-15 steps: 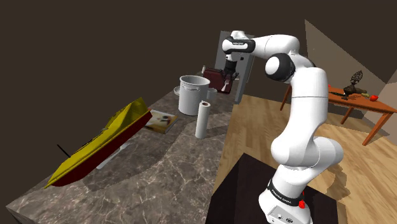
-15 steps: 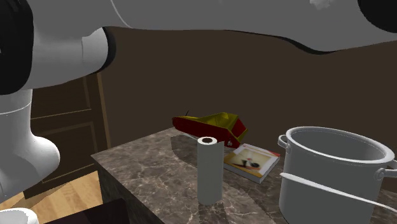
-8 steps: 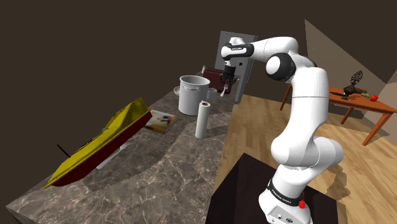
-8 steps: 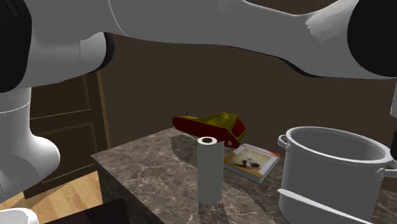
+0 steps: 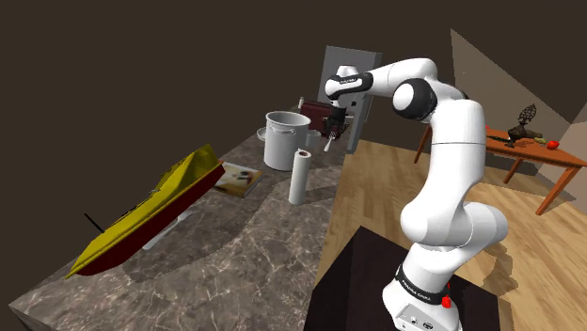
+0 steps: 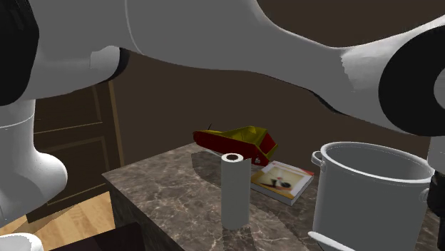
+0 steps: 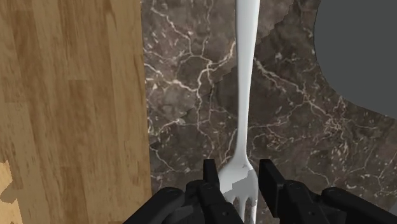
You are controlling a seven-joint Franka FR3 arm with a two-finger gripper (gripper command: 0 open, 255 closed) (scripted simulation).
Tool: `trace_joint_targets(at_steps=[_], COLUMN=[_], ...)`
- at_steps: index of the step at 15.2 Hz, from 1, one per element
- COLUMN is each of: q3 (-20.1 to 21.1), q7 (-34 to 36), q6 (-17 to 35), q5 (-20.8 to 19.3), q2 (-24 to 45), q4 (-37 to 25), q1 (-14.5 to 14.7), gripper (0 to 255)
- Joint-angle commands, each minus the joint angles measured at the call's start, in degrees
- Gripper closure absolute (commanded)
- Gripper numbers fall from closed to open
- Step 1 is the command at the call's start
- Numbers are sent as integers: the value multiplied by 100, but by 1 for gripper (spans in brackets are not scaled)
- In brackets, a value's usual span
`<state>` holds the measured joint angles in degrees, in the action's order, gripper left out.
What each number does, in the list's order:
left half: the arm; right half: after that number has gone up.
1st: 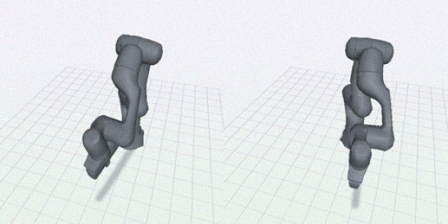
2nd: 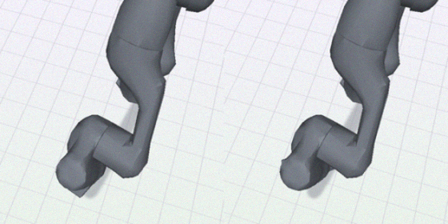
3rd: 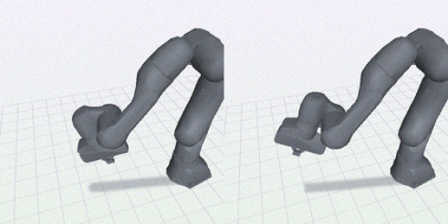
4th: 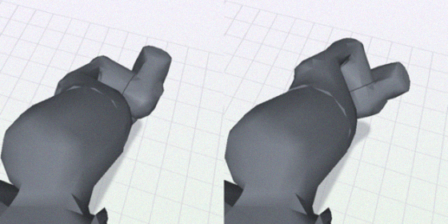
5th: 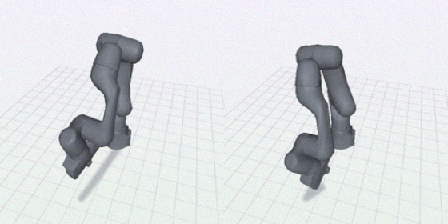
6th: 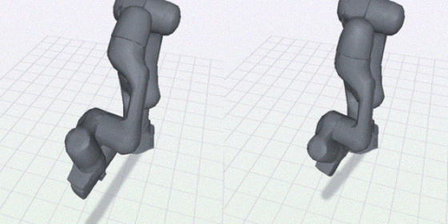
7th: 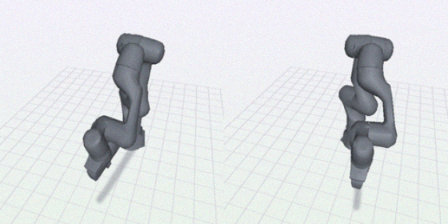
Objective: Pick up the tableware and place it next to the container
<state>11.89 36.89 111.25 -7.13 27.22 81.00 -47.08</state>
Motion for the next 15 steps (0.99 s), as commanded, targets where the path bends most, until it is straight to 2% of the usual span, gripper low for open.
trace_joint_targets(at_steps=[1,15], q3=[-6,-56], q7=[10,89], q6=[142,1058], q5=[-12,-105], q2=[42,353], q4=[98,711], q1=[-1,1], gripper=[255,255])
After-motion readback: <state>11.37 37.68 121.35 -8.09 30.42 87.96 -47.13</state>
